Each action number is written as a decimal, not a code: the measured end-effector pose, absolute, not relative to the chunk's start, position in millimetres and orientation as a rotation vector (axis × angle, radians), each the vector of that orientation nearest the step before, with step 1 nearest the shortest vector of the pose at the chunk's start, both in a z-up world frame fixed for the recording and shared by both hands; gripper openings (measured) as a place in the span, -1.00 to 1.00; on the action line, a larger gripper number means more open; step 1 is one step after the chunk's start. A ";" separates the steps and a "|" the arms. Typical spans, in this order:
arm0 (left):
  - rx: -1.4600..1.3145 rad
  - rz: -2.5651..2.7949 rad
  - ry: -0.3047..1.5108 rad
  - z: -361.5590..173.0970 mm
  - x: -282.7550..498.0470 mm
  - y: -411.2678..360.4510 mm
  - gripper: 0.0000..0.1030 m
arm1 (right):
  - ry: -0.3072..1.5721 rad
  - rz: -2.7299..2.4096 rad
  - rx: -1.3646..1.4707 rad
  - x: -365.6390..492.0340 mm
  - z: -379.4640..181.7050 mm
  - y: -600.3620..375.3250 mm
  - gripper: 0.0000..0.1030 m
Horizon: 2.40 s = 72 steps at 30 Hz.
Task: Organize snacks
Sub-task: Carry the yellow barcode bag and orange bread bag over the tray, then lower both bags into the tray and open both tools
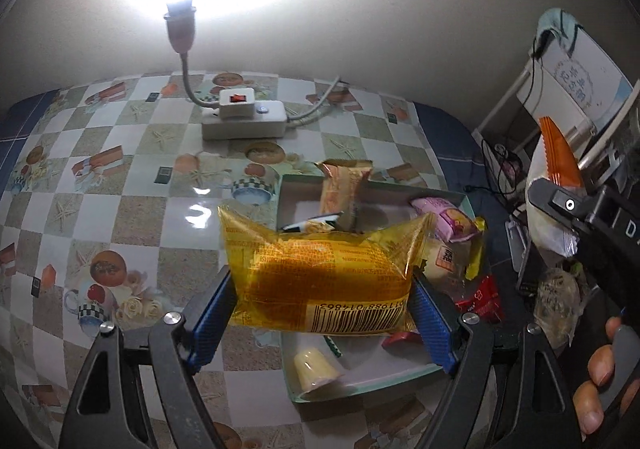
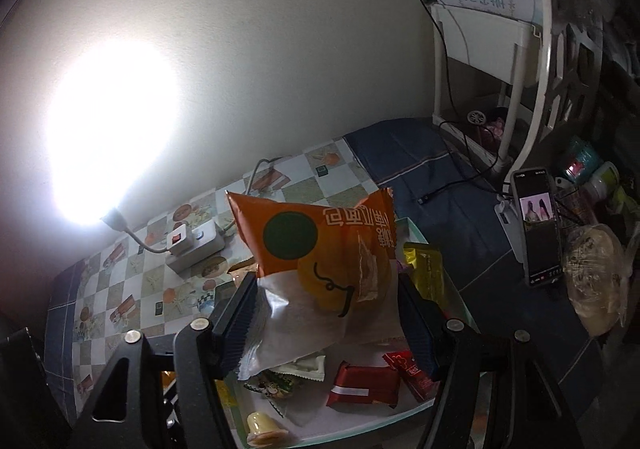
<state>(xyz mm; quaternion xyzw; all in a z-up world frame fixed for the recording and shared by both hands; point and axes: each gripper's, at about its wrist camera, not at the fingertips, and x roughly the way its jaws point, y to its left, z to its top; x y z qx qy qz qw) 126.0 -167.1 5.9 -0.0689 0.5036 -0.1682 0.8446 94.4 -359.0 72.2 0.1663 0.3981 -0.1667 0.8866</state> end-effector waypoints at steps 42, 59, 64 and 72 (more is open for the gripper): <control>-0.039 -0.348 1.257 -56.1 136.7 -205.1 0.62 | 1.144 -0.371 0.309 135.0 -30.3 -353.7 0.41; -0.031 -0.304 1.261 -71.8 145.8 -199.1 0.68 | 1.204 -0.310 0.279 141.1 -47.2 -337.2 0.47; -0.053 -0.295 1.261 -71.4 148.9 -193.5 0.68 | 1.211 -0.287 0.272 142.4 -48.1 -336.2 0.57; -0.080 -0.305 1.273 -60.4 148.7 -190.7 0.70 | 1.138 -0.265 0.260 140.5 -20.3 -330.2 0.68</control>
